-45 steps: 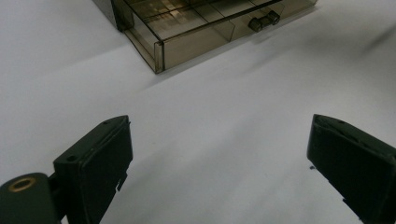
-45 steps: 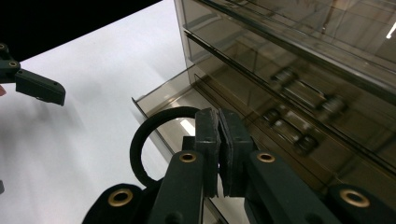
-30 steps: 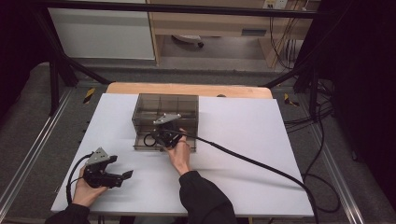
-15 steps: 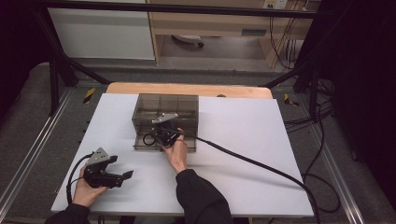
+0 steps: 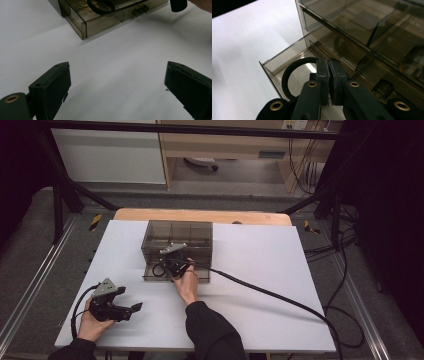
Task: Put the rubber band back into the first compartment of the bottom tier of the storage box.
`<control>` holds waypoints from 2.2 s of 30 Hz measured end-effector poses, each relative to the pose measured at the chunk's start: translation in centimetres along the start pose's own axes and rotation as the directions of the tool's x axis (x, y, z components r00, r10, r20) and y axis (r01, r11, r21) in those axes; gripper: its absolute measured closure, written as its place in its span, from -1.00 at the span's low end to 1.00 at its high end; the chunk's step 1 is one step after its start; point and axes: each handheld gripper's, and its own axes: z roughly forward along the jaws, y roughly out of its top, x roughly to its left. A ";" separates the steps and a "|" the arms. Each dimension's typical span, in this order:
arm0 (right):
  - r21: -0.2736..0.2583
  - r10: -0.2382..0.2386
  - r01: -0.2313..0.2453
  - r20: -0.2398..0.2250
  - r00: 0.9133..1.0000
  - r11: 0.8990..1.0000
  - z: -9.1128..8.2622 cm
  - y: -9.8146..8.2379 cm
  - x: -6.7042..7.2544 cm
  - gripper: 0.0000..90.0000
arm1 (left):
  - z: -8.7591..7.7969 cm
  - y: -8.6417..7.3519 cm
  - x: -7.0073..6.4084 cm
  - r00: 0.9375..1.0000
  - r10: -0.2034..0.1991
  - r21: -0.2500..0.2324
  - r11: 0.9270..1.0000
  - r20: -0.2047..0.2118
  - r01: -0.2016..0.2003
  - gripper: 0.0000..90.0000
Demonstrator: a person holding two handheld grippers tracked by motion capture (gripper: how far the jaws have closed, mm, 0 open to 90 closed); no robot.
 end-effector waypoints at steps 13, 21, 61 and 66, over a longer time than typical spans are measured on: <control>0.001 -0.015 0.015 -0.011 1.000 1.000 0.1 -0.3 0.2 0.82 | 0.0 0.0 0.0 1.000 -0.001 0.000 1.000 0.000 0.001 -0.86; 0.001 -0.035 0.035 -0.021 0.999 0.999 -1.1 0.2 0.7 0.56 | 0.0 0.0 0.0 1.000 0.001 0.002 1.000 -0.001 -0.001 -0.86; 0.018 0.033 -0.032 -0.031 0.999 0.999 -11.6 -3.9 -1.1 -0.89 | 0.2 0.0 -0.1 1.000 0.013 0.017 1.000 -0.013 -0.012 -0.87; 0.019 0.043 -0.042 -0.021 0.999 0.999 -13.0 -4.9 -2.0 -0.95 | 0.2 0.0 -0.2 1.000 0.015 0.018 1.000 -0.012 -0.015 -0.87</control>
